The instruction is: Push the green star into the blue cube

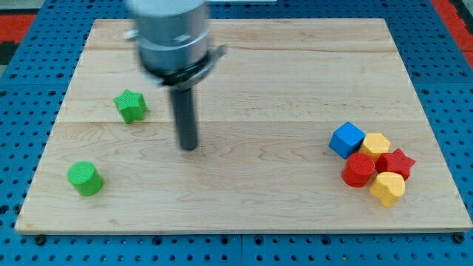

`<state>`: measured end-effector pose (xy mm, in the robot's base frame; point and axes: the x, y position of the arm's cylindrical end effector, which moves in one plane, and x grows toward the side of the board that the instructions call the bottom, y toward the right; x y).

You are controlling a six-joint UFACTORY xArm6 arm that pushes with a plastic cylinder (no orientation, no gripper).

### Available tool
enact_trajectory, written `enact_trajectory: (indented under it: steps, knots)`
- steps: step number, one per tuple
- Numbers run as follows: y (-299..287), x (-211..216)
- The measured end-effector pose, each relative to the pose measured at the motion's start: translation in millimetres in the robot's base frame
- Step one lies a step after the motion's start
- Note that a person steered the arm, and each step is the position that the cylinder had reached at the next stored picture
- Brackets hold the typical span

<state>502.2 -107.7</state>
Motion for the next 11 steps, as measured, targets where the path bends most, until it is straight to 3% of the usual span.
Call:
enact_trajectory:
  steps: [1, 2, 3, 5, 6, 7, 8, 10, 11]
  knots:
    - [-100, -6]
    - [-152, -68]
    - [-120, -104]
    - [86, -95]
    - [5, -123]
    - [-53, -117]
    - [-30, -66]
    - [203, -62]
    - [218, -61]
